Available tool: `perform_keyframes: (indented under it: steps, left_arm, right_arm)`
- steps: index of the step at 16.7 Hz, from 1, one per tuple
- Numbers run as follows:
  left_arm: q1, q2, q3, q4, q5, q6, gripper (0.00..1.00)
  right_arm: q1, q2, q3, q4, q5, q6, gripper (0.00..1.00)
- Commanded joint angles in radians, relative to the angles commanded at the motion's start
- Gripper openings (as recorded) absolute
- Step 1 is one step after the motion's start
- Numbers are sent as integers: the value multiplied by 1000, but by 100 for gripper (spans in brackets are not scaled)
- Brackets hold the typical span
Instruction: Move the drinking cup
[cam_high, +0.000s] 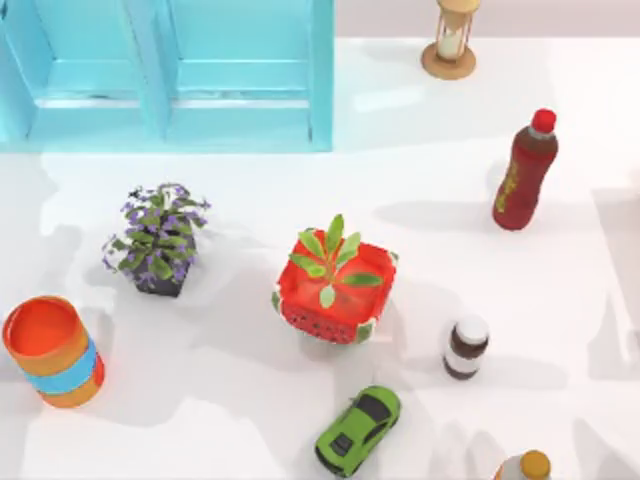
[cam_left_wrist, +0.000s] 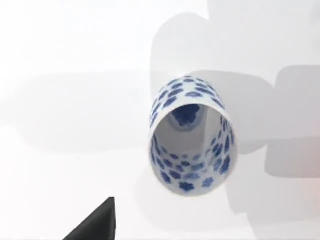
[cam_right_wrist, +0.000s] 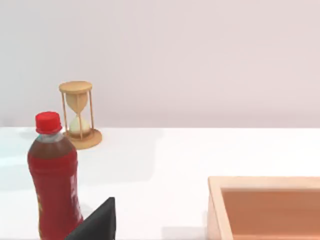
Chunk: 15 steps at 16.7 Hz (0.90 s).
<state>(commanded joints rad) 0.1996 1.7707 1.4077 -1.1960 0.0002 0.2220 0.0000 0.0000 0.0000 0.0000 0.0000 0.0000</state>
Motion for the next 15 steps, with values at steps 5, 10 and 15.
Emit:
perform_keyframes:
  steps: [5,10,15]
  left_arm:
    - [14,90,-54,142,0,16,100]
    - [9,75,-250,319,1,11,100]
    - [3,75,-284,346,0,5,100]
  right_arm:
    - [0,0,0,0,0,0,100]
    - [0,0,0,0,0,0,100]
    - [0,0,0,0,0,0,100]
